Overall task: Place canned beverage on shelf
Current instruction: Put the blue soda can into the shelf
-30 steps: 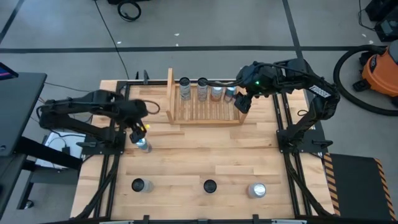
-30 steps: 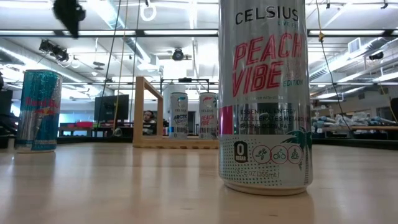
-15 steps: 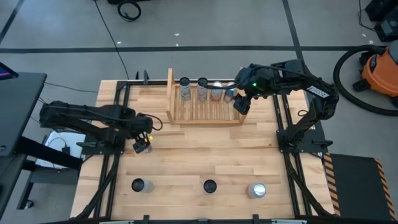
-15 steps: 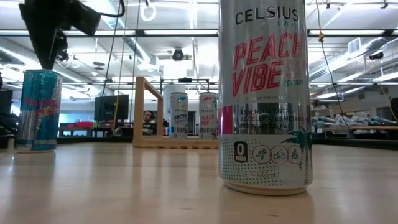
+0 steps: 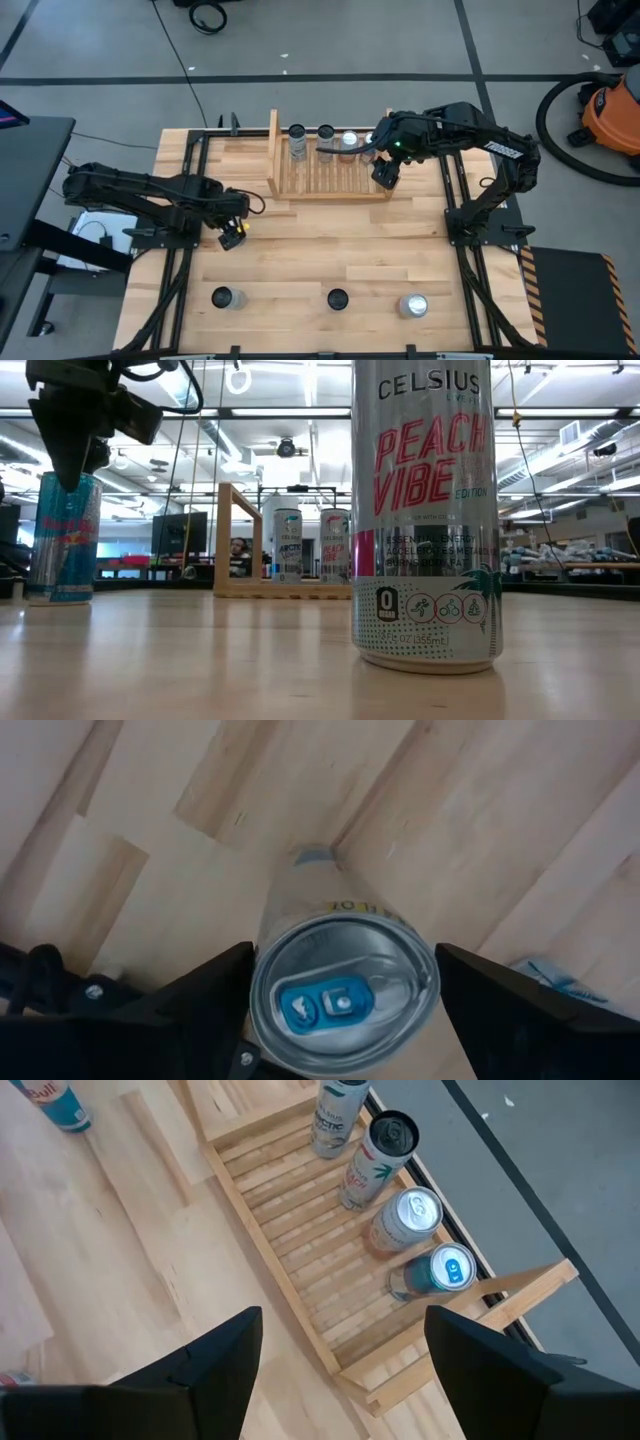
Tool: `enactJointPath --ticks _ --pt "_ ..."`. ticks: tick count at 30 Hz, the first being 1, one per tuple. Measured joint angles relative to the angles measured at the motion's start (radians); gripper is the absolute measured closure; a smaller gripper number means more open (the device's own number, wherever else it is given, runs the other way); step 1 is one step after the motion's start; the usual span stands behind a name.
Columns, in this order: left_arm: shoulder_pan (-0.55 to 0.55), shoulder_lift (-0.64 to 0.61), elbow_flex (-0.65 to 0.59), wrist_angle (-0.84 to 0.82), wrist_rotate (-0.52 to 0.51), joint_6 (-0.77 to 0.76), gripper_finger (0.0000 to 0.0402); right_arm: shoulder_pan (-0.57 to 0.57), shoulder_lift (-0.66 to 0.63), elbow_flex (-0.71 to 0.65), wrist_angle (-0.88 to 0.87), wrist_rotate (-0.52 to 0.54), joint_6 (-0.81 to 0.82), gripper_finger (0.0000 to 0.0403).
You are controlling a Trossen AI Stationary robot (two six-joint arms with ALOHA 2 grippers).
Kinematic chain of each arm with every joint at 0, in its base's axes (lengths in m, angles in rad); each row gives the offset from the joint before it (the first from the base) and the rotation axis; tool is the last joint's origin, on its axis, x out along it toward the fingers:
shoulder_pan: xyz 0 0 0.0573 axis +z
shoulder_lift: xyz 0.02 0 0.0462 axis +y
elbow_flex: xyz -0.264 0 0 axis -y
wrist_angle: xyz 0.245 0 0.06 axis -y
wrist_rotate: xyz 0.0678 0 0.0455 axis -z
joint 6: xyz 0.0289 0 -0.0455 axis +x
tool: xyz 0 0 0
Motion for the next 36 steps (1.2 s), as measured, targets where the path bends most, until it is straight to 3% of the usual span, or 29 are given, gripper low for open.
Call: enactJointPath --ticks 13,22,30,36 --pt "0.0 0.0 0.0 -0.002 0.0 0.027 0.0094 0.0 0.0 0.0 0.001 0.001 0.0 0.0115" --pt "0.0 0.0 0.0 -0.002 -0.002 0.068 0.0159 0.0 0.0 0.0 0.001 0.001 -0.001 0.0115" --pt "0.0 0.0 0.002 0.043 0.007 0.171 0.0154 0.0 0.0 0.0 0.001 0.0 -0.001 0.0115" --pt "0.014 0.001 0.08 0.055 0.035 0.227 0.015 0.0 0.0 0.0 0.001 -0.011 -0.005 0.0115"
